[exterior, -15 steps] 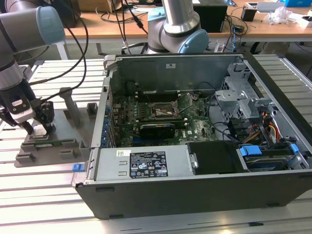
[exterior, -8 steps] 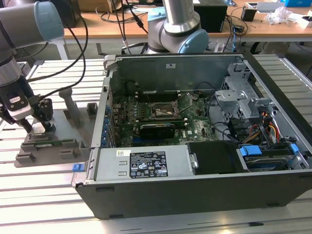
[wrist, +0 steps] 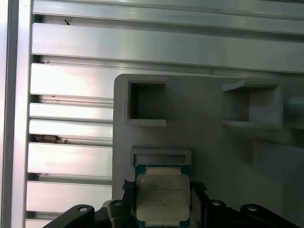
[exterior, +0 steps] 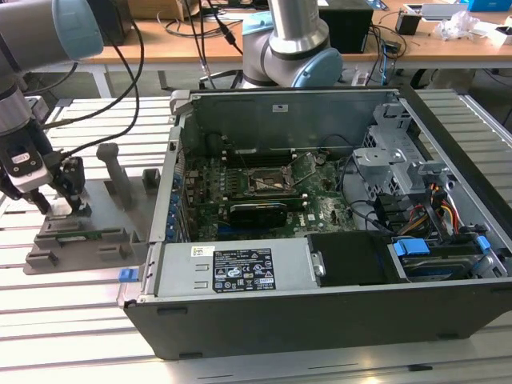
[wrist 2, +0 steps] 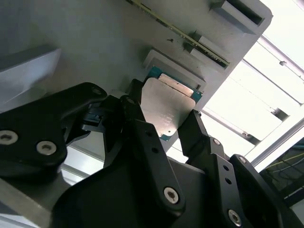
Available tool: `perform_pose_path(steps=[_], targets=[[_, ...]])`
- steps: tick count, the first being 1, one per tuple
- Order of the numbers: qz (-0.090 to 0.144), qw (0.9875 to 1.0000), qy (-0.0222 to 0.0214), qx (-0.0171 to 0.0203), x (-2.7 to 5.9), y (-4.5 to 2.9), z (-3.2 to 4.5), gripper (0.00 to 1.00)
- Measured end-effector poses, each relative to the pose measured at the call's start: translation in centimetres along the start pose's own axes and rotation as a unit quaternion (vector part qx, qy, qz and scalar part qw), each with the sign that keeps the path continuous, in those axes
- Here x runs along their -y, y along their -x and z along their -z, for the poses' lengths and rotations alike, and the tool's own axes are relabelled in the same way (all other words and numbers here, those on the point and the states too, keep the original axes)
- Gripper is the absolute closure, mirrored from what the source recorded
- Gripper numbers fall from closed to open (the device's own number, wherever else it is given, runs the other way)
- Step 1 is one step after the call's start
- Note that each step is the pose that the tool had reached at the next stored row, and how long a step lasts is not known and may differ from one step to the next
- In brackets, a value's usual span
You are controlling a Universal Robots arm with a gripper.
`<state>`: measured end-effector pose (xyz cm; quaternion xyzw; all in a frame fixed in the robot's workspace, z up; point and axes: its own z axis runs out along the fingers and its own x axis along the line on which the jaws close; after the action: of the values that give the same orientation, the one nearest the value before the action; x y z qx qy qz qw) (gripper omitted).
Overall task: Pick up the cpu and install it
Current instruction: 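Pick up the cpu and move it towards the insertion slot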
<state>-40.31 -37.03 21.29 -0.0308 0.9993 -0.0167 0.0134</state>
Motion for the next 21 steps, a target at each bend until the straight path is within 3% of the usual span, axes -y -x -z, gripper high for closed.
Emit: perform_pose_path(steps=[21], targets=[[0.000,1.0000,0.0000,0.0000,0.09,0.07,2.74,0.45]])
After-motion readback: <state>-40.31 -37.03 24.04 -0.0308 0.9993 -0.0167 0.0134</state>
